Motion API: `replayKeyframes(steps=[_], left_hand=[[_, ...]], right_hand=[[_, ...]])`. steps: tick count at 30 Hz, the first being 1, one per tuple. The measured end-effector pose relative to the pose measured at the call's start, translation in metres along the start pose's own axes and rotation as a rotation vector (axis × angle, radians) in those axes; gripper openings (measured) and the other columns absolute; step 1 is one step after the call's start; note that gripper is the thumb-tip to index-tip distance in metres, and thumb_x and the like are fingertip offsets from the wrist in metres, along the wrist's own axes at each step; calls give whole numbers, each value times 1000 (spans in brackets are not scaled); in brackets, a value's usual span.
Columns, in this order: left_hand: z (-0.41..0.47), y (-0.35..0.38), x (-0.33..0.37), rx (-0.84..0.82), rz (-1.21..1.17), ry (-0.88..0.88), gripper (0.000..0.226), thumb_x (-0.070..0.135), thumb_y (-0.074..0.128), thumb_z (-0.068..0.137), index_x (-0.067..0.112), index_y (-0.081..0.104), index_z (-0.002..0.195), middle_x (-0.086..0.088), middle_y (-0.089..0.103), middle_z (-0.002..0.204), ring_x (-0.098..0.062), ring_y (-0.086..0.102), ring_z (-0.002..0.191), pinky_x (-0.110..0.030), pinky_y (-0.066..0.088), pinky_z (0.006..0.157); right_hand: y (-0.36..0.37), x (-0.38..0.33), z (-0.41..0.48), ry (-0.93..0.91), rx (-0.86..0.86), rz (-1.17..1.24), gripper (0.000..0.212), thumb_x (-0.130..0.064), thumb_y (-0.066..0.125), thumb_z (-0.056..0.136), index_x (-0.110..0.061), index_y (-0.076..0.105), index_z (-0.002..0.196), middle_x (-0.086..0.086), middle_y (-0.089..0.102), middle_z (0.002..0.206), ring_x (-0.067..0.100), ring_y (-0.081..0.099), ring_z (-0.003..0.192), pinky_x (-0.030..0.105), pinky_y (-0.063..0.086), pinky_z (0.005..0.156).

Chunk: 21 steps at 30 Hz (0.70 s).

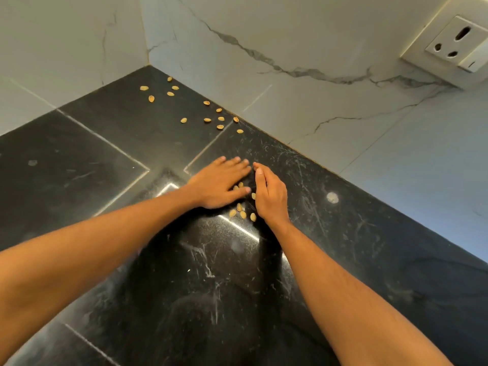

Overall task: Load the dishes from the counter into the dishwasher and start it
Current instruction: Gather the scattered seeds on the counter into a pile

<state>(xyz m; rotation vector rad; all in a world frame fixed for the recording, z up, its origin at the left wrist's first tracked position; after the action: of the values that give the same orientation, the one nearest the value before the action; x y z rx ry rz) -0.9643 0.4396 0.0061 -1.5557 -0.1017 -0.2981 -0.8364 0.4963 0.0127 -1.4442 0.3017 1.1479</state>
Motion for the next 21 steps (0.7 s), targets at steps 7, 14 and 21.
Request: replayKeyframes(steps=[7, 14, 21], left_hand=[[-20, 12, 47, 37, -188, 43, 75, 68, 22, 96, 21, 26, 155, 2, 25, 161, -10, 14, 150, -44, 13, 123], [-18, 22, 64, -8, 144, 192, 73, 79, 16, 90, 44, 17, 153, 2, 15, 164, -30, 5, 152, -59, 7, 119], [-18, 16, 69, 8, 86, 236, 51, 57, 22, 101, 42, 42, 145, 7, 36, 157, -35, 22, 147, -65, 18, 114]], right_hand=[[-19, 6, -2, 135, 171, 262, 38, -35, 34, 105, -24, 63, 127, -7, 73, 102, -3, 62, 101, 7, 40, 85], [-25, 24, 8, 267, 280, 579, 35, -32, 34, 107, -21, 61, 126, 6, 77, 89, 7, 67, 104, 29, 48, 99], [-26, 26, 7, 261, 309, 547, 38, -36, 35, 104, -20, 66, 119, 4, 76, 83, 7, 69, 98, 34, 51, 98]])
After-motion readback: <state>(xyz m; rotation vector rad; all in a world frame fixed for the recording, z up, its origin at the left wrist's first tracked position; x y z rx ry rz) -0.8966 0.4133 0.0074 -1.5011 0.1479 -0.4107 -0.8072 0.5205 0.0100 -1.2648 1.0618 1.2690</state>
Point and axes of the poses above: each hand's wrist, its own z-axis towards the middle knuckle, its own y-axis out of the palm, x = y × z, the point moved 7 cm from there along z, towards the middle knuckle
